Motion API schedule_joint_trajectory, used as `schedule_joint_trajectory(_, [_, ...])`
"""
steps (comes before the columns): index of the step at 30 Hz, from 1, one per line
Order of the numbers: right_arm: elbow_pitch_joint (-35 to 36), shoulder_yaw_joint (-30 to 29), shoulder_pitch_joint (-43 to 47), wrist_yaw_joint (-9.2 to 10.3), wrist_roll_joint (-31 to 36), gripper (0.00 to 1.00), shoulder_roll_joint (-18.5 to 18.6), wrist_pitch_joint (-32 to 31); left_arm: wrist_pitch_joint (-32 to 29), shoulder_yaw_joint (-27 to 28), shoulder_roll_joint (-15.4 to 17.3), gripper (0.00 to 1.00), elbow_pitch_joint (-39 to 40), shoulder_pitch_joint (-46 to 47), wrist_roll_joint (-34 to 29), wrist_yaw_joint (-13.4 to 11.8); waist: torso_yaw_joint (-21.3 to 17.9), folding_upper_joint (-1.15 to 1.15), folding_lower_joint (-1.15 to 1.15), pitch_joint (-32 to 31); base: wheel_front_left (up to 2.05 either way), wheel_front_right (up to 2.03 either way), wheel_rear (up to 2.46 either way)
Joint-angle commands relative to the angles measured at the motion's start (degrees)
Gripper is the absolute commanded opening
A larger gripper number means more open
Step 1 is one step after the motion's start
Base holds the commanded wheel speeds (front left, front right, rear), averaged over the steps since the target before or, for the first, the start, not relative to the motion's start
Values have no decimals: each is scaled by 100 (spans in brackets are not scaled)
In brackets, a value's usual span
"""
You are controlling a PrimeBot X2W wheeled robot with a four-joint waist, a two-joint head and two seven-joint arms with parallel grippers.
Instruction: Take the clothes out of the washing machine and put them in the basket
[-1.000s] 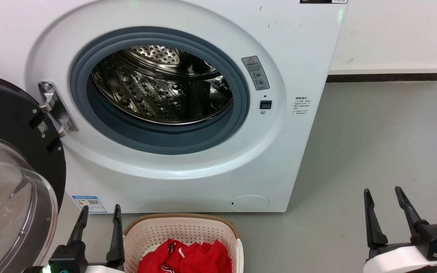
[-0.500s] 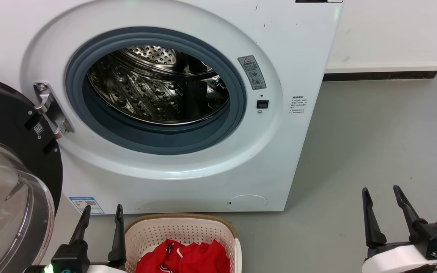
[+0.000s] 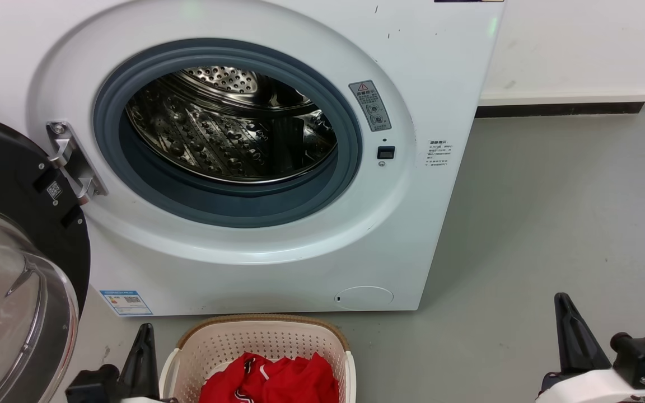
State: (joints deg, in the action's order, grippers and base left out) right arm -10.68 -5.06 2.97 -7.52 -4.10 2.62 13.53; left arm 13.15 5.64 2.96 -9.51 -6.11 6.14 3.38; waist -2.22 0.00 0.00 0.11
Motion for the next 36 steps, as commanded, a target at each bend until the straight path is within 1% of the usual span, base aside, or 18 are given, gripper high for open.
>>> schedule_joint_trajectory(1, [60,-30,-134,0,-228,0,9,-42,-47,38,20,0,49,168,211,20,3,0,0,-1,0,0,0])
schedule_joint_trajectory(8, [54,-18,-191,1,-1088,0,11,-215,-215,11,18,0,33,248,1058,59,16,0,0,0,0,0,0])
schedule_joint_trajectory(9, [49,-14,-218,1,-1431,0,12,-286,-279,-1,17,0,27,282,1396,75,21,0,0,0,0,0,0])
schedule_joint_trajectory(12, [39,-14,-246,1,-1758,0,13,-356,-344,-6,16,0,17,316,1715,91,27,0,0,0,0,0,0])
schedule_joint_trajectory(23, [-10,-30,-358,1,-2873,0,16,-609,-590,-1,13,0,-43,460,2806,143,47,0,0,1,0,0,0])
schedule_joint_trajectory(36, [-71,-53,-481,2,-4021,0,20,-879,-855,17,9,0,-118,624,3928,198,70,0,0,2,0,0,0])
